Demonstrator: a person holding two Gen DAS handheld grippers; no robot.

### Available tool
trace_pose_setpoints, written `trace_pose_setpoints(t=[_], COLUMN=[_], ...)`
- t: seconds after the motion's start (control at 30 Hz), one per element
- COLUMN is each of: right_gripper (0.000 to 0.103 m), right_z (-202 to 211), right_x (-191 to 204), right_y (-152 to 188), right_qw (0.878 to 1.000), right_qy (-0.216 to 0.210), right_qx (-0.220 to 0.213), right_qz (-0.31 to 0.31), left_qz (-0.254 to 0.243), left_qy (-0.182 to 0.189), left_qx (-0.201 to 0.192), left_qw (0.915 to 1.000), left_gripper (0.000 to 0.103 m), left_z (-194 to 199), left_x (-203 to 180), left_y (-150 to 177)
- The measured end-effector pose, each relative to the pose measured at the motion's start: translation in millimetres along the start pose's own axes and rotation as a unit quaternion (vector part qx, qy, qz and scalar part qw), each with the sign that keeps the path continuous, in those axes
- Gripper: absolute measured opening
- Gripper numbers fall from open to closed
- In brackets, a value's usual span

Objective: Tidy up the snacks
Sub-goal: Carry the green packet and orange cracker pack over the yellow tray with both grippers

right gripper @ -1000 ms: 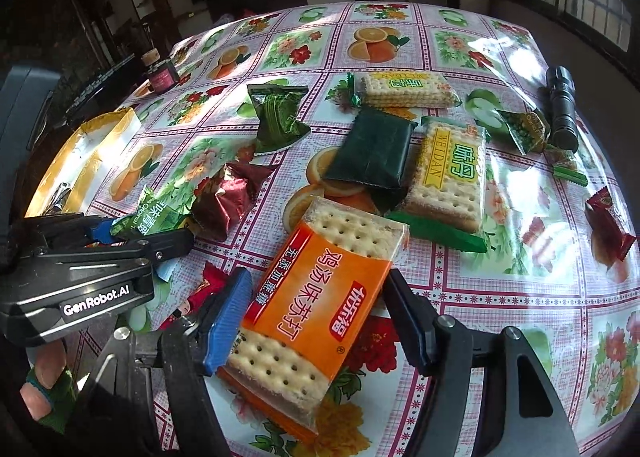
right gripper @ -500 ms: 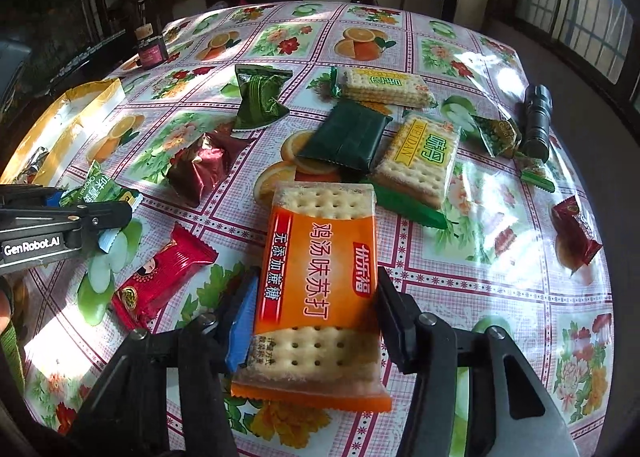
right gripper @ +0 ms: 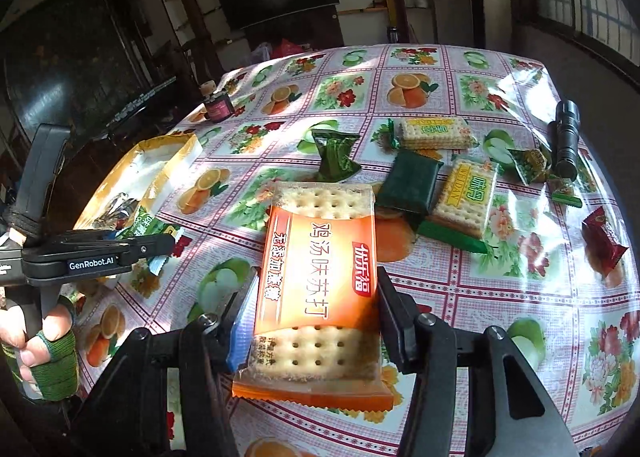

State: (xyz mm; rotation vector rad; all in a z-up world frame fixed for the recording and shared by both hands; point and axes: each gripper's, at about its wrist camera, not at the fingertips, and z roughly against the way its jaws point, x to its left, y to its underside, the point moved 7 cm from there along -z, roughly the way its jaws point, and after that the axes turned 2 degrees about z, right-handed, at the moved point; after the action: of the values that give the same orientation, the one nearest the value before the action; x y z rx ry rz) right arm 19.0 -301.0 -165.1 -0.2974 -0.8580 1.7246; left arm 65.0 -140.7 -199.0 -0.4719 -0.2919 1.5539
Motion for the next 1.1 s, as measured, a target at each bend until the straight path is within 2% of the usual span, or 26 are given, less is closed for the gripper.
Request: trace_pose_setpoints(t=[0.17,0.6,1.1], right_gripper=[0.053,0.053,0.053], right_z=[-5,-19,-45], right_x=[26,91,137], right_y=[-9,-23,-30], right_qw=[0.999,0.995,0.989], right_qy=[-0.042,-0.09,-0.13], right_qx=[-0.005,-0.004,0.015], right_qz=[0.004,0.049,0.075], left_qz=[0.007,0.044,0.096], left_qy=[-0.014,-0.031,-0.071], left_qx=[-0.019,-0.044,-0.053], left_qw=[0.9997,0.9976,0.9915], left_gripper=[0.038,0.038,0.038], left_z=[22,56,66], left_x=[19,71,143], left_y=[1,7,15])
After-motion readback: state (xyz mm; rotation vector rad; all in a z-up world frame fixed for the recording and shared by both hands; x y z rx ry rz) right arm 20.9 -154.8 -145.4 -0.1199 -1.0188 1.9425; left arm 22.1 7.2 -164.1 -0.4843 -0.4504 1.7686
